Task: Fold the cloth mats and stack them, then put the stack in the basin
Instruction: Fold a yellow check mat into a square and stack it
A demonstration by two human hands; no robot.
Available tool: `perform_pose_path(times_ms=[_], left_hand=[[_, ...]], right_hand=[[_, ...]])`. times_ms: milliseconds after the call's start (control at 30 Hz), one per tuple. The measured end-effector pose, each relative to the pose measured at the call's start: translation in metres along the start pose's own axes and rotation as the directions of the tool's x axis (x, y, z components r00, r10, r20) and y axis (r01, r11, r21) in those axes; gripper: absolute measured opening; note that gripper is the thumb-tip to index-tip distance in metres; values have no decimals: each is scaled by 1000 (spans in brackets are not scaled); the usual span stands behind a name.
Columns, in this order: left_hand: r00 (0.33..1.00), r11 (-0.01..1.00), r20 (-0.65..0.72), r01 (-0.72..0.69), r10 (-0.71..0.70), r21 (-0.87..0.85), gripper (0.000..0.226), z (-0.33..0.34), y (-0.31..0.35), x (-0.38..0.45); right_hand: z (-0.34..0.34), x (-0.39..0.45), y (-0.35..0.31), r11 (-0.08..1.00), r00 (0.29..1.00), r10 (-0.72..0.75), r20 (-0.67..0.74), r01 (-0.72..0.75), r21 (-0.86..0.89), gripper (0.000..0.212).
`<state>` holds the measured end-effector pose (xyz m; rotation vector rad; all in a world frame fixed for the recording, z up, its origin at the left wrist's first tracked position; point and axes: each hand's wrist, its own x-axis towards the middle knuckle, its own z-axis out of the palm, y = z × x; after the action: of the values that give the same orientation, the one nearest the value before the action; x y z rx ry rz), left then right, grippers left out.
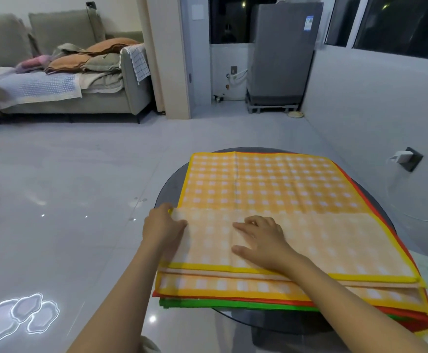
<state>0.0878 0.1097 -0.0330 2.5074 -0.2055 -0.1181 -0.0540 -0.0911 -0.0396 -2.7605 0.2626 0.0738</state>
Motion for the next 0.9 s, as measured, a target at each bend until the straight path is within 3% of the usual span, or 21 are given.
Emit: perform_pose_path(times_ms=[100,233,367,433,600,900], left_hand=[[1000,994,-17,21,-23,-110,59,2,1,0],[990,918,-54,101,-131,-384,57,0,0,2],[976,867,-115,108,-186,-487,18,-5,2,-2],[970,842,-135,104,-204,-529,16,-7,3,-3],[985,696,21,136,-172,-705,18,-15,2,-4],[966,727,257,201,-35,-656,31,-55,14,1]], right_hand=[[-1,-2,-3,1000,998,12,69,-11,-16,78],[-3,-1,-7,999,993,15,116,-9,-49,86],[0,1,-5,998,993,20,120,-14,-53,86],[1,1,-5,998,993,21,119,-13,-63,86],[0,1,-5,998,992,20,123,-14,-53,86],[-3,0,-7,999,985,16,173,-7,-51,93]])
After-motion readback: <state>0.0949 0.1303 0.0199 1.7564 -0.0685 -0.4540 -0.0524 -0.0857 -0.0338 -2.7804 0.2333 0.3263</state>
